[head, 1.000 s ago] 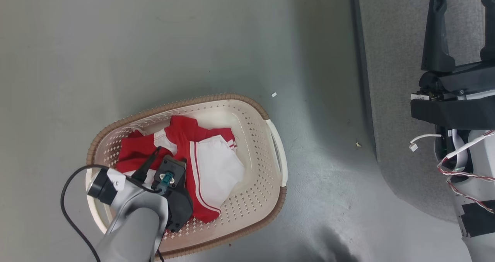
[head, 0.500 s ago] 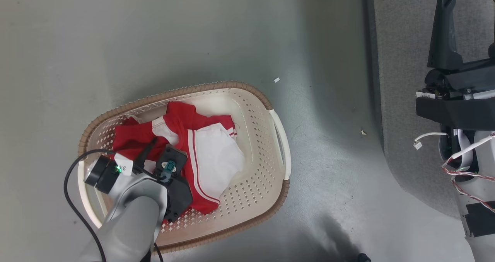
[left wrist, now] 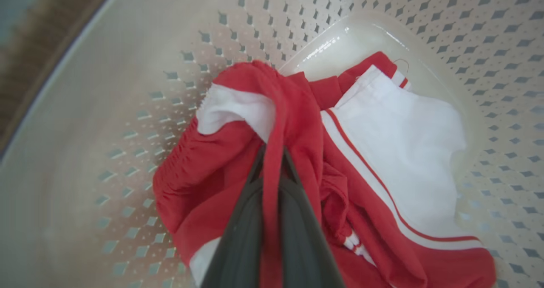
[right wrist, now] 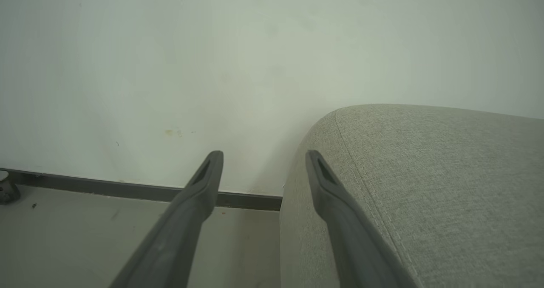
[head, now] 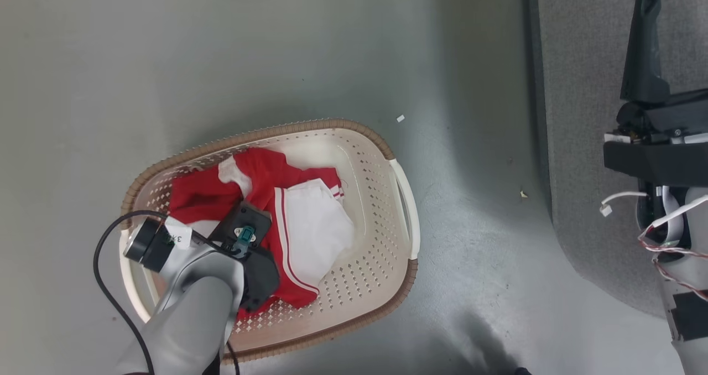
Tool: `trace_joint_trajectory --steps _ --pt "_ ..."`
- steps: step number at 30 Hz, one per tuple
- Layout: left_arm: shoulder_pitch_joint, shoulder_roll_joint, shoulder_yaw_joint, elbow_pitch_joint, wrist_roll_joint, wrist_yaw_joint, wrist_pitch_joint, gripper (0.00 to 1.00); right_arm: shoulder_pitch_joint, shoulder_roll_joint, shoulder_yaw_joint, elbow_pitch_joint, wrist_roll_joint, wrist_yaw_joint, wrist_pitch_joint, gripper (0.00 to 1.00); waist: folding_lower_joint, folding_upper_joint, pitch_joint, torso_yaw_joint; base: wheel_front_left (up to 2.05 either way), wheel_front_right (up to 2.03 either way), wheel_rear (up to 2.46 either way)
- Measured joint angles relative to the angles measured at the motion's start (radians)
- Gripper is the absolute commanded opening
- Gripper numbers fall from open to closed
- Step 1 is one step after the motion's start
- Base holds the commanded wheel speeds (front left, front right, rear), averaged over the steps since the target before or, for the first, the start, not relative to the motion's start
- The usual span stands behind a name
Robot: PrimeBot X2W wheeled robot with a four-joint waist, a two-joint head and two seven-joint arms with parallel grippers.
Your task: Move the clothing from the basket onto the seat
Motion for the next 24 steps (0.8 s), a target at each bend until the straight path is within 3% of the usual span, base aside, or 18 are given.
trace_joint_trajectory --steps 11,24 --pt "0.061 0.000 -0.059 -0.140 -0.117 -0.033 -0.063 0.00 0.045 0.001 0.000 0.087 0.000 0.015 0.000 1.00 0.0000 0.0000 -0.067 0.031 0.00 0.00 0.00" --pt "0.116 0.000 -0.082 -0.213 -0.185 -0.053 -0.079 0.00 0.093 0.009 0.001 0.179 0.000 0.047 0.000 1.00 -0.0001 -0.0001 -0.198 0.082 0.00 0.00 0.00"
